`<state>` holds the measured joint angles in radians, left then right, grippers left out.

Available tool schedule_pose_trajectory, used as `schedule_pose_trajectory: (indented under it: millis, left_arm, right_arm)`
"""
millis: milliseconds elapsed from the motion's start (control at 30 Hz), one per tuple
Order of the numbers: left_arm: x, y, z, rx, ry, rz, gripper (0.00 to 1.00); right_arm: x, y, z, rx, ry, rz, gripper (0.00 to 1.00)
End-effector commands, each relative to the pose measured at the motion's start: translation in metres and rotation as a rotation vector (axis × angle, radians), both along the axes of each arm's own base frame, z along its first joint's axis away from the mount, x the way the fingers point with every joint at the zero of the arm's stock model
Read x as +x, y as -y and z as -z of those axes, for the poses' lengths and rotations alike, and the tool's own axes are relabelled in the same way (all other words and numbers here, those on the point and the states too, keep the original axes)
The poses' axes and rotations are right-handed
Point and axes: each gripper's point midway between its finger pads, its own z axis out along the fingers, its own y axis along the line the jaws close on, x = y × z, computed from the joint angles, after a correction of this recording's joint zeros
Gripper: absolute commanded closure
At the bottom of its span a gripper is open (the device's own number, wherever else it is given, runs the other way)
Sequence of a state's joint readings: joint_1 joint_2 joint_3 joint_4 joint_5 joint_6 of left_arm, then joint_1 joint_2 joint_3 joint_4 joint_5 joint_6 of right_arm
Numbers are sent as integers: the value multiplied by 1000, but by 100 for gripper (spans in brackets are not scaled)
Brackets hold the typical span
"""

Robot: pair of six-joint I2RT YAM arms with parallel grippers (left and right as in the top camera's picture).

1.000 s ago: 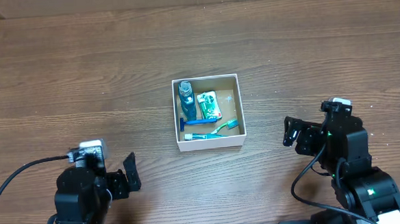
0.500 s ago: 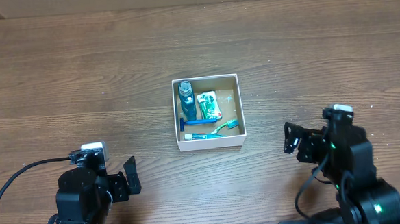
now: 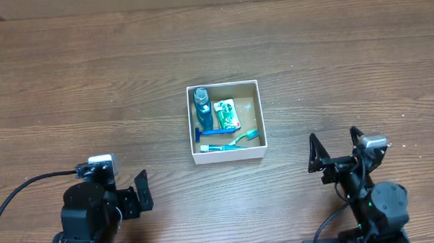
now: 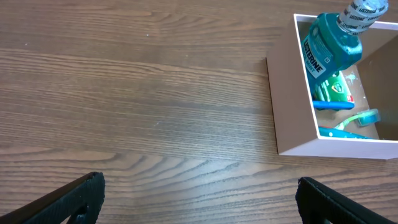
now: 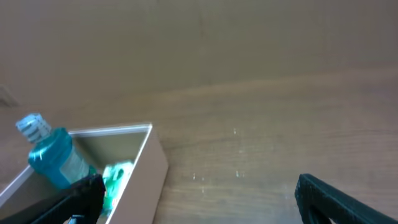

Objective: Pack container

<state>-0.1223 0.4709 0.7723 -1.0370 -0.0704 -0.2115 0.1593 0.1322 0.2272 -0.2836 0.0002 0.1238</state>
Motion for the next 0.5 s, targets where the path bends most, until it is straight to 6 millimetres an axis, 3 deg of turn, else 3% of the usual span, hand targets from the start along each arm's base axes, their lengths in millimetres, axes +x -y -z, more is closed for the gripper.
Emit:
schedule_pose_trajectory:
  millis: [0, 200, 267, 333, 467]
  left_arm:
    - [-1, 1, 1, -24, 1, -9, 0]
    - [-1, 1, 1, -24, 1, -9, 0]
    - [-1, 1, 1, -24, 1, -9, 0]
    - [-1, 1, 1, -24, 1, -9, 0]
    - [-1, 1, 1, -24, 1, -9, 0]
  right_arm:
    - [1, 9, -1, -11, 120, 33, 0]
    - [4, 7, -6, -125, 235, 9, 0]
    - [6, 9, 4, -136, 209, 13, 0]
    - [8, 11, 29, -141, 135, 16, 0]
    - [8, 13, 28, -131, 135, 28, 0]
